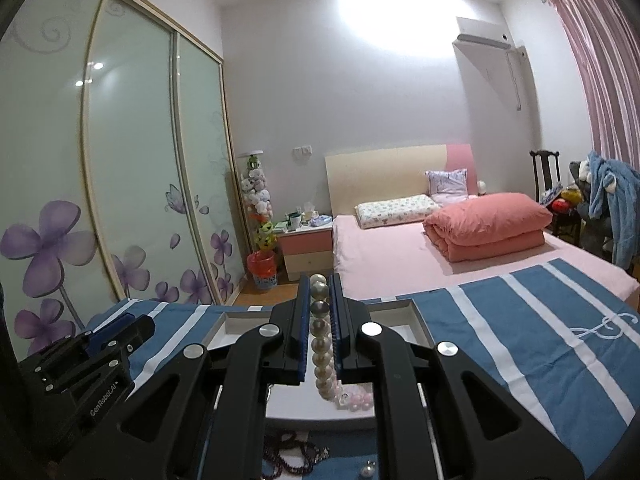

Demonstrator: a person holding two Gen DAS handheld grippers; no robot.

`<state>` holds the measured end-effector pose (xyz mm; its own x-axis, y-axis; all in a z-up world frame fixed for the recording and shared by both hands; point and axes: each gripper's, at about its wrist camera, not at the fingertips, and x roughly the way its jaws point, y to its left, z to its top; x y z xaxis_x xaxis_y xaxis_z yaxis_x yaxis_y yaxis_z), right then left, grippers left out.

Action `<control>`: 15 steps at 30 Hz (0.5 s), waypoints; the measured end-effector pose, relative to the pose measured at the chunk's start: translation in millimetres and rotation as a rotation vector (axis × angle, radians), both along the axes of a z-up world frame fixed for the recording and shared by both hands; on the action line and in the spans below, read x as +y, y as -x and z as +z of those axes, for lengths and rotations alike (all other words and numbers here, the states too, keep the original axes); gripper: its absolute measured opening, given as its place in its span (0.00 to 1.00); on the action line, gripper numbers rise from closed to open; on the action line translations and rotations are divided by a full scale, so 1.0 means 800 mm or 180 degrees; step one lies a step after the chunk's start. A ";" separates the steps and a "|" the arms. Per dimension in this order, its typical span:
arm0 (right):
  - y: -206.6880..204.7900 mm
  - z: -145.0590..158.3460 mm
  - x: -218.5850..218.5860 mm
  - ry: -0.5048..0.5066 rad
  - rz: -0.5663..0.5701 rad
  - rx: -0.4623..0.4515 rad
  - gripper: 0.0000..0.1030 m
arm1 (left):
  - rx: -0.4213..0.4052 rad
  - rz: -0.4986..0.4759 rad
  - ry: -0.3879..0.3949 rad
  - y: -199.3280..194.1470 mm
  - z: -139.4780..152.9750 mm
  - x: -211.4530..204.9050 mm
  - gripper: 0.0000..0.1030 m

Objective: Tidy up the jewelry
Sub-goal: 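Carry the pearl bracelet in the right gripper over the tray while the left carries the ring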

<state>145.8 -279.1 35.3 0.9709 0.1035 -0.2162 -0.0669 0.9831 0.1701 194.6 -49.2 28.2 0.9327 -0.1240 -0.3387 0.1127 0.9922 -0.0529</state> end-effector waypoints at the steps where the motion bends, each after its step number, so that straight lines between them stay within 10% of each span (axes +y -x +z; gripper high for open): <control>1: -0.005 -0.001 -0.001 -0.0013 0.0000 0.0023 0.10 | 0.0025 0.0003 -0.0005 -0.007 -0.002 -0.001 0.21; 15: -0.084 -0.036 0.001 -0.0122 0.0154 0.0510 0.10 | 0.0343 -0.0141 -0.0058 -0.082 -0.041 -0.017 0.21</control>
<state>212.8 -278.6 6.6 0.9179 0.1603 -0.3629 -0.0829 0.9721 0.2196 260.4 -63.1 -5.0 0.8845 -0.1571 -0.4393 0.1511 0.9873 -0.0489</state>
